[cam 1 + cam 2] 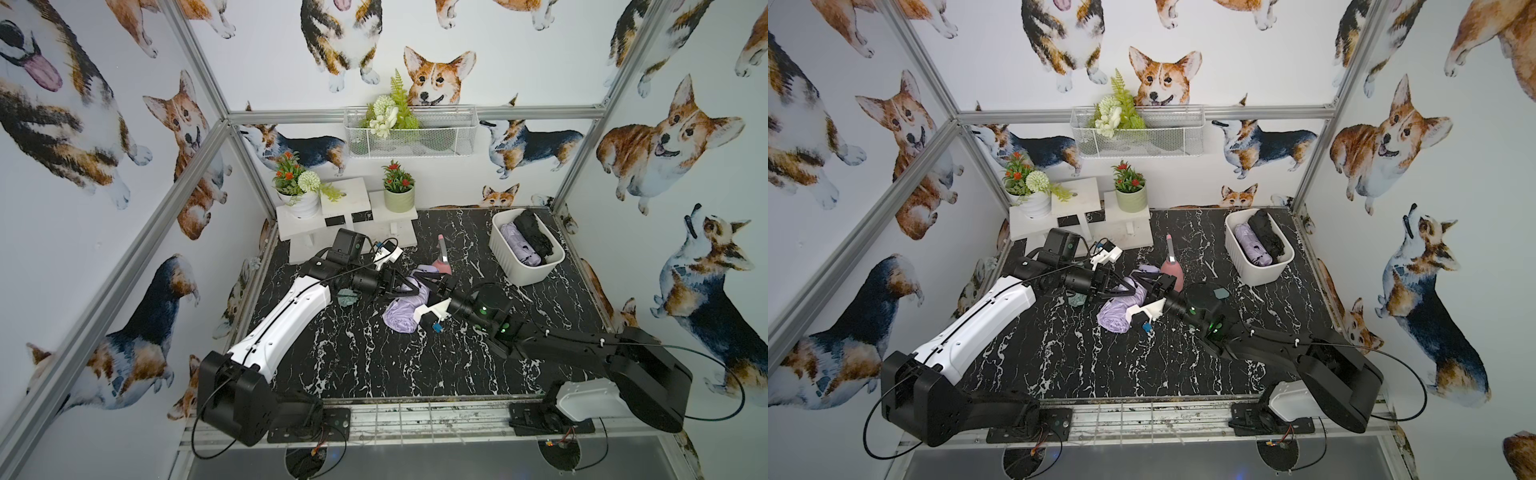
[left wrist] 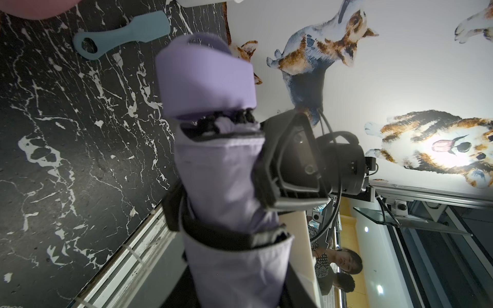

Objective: Put the umbrella into the storage box
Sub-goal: Place the umbrella in the storage box.

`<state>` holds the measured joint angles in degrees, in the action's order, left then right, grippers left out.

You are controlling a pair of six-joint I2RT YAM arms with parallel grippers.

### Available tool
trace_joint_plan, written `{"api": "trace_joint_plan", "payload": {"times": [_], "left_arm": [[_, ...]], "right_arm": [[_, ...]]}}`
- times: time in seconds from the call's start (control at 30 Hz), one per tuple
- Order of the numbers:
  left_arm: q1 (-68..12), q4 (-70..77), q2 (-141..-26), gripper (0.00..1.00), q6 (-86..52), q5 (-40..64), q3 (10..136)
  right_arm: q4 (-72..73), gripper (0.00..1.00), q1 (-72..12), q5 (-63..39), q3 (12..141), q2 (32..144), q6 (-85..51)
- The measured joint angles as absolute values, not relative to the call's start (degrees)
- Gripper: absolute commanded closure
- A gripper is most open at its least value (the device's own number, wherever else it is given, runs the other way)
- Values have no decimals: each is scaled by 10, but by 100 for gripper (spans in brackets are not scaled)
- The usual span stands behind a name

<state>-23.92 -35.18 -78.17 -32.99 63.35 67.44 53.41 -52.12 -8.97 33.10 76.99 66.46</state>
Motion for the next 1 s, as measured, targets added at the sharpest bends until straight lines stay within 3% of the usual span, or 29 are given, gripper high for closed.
{"api": "trace_joint_plan", "payload": {"times": [0.03, 0.1, 0.17, 0.3, 0.47, 0.63, 0.8, 1.0], "left_arm": [[-240, -350, -782, 82, -338, 632, 674], [-241, -350, -779, 55, -350, 628, 674], [-243, -350, -773, 39, -357, 617, 675], [-243, -329, -756, 24, -356, 597, 678], [-198, -315, -751, 21, -345, 538, 671], [-145, -289, -738, 20, -330, 416, 646], [-143, -233, -714, 20, -313, 292, 590], [-152, -180, -713, 19, -296, 218, 537]], "right_arm": [[537, 72, -521, -90, 328, 769, 668], [539, 78, -521, -89, 322, 766, 675], [546, 82, -522, -87, 316, 764, 676], [550, 88, -521, -72, 299, 750, 652], [531, 92, -521, -42, 286, 714, 588], [399, 93, -511, 2, 324, 647, 460], [215, 92, -427, 34, 444, 609, 272], [-31, 92, -280, 27, 595, 666, 100]]}}
